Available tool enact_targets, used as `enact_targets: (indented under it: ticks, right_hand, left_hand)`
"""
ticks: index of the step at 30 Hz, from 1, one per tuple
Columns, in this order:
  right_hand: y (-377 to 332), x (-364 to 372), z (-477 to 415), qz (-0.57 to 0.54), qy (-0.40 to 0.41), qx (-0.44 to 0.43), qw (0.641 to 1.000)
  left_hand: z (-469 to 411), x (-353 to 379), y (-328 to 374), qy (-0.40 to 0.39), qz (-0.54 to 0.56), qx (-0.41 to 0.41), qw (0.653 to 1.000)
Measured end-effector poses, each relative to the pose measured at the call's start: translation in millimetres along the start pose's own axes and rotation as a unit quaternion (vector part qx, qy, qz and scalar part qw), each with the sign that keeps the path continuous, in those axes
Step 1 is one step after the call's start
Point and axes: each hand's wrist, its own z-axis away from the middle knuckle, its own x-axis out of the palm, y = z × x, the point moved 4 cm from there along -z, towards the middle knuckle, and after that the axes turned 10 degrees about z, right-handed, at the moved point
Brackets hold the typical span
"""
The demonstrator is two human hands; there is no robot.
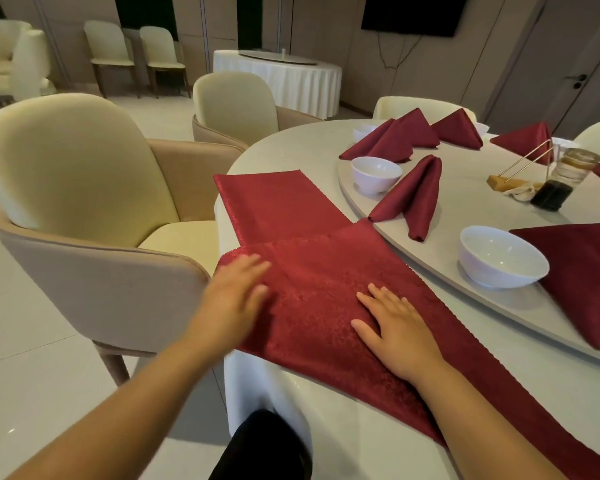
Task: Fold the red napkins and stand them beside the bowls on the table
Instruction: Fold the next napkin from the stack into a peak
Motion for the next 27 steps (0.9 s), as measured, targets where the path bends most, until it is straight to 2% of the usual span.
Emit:
enact_targets:
  ticks: [2, 4, 10, 18, 22, 27]
  right_hand:
    - [-1, 0, 1, 0.005, 0.003, 0.003, 1.0]
    - [-1, 0, 1, 0.006, 0.007, 0.007, 1.0]
    - [-1, -1, 3, 0.009, 0.006, 0.012, 1.0]
    - [2, -5, -5, -0.008, -0.029, -0.008, 1.0]
    - [-11, -17, -1, -0.018, 0.011, -0.009, 1.0]
    - [-54, -13, 26, -0.041, 0.043, -0.056, 0.997]
  left_hand:
    - [4, 33, 20, -0.093, -0.069, 0.022, 0.993]
    - [8, 57, 21, -0.156, -0.136, 0.0, 0.978]
    - [8, 71, 19, -0.21, -0.235, 0.019, 0.949]
    - [2, 73, 21, -0.213, -0.248, 0.01, 0.945]
    - [0, 75, 21, -0.21, -0.255, 0.013, 0.944]
    - [1, 76, 20, -0.21, -0.258, 0.019, 0.943]
